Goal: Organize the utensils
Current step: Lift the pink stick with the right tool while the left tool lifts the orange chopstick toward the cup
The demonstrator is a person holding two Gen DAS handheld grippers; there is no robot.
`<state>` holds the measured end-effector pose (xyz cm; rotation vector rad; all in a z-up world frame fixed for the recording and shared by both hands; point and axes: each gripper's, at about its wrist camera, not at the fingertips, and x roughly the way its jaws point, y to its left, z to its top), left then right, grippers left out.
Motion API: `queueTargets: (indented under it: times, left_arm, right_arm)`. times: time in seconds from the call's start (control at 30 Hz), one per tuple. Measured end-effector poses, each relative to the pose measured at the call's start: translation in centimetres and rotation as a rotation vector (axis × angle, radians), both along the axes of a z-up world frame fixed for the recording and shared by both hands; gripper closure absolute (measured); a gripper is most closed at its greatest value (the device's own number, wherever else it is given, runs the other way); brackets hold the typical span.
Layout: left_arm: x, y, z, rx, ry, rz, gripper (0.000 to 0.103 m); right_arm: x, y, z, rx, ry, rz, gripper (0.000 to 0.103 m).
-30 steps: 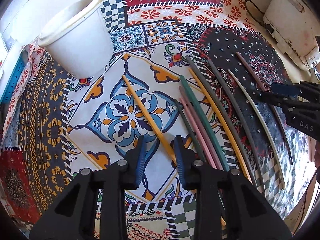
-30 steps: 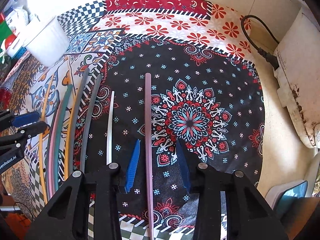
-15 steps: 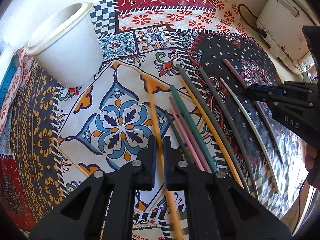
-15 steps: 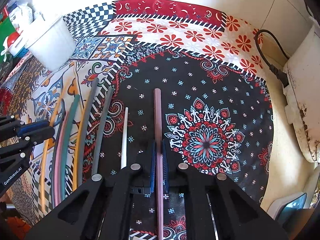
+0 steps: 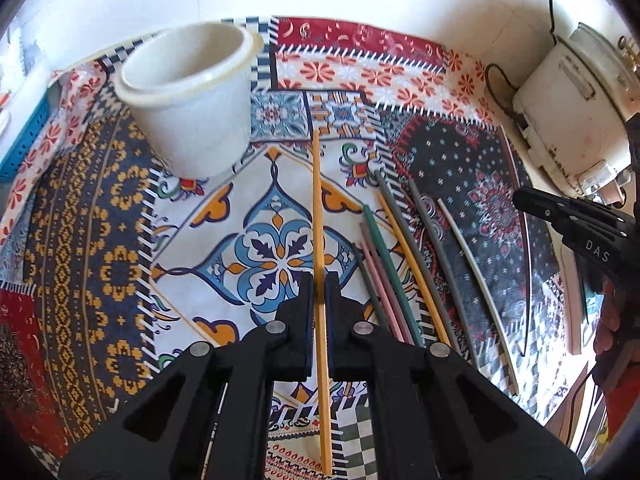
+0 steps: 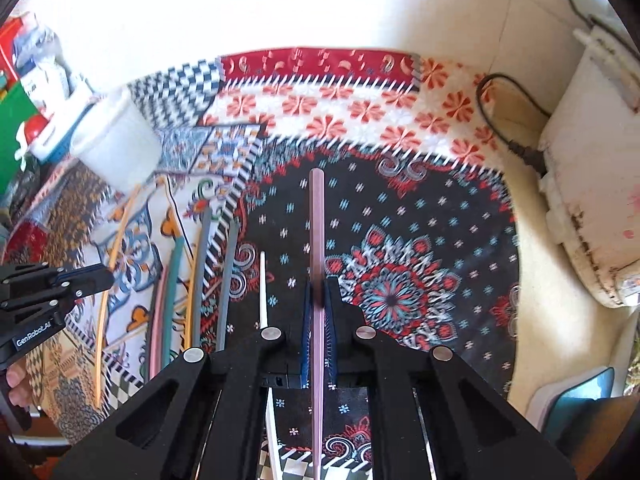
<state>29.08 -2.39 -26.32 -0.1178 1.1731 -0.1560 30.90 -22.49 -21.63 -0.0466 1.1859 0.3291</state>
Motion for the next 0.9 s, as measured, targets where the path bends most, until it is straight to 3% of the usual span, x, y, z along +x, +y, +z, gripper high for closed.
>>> queueTargets:
  times: [0.37,0.9]
  left_arm:
    - [-1.6,1.4,5.4,-0.023,-0.122,0.025,0.1]
    - [-2.8,2.0,10.8,-0.025,-0.274,0.048,0.1]
  right_arm:
    - [-0.9,-0.9,5.3,0.039,-0.119,-0.054,0.097]
    - [-2.5,-0.1,11.7,0.083,-0.285,-0.052,0.097]
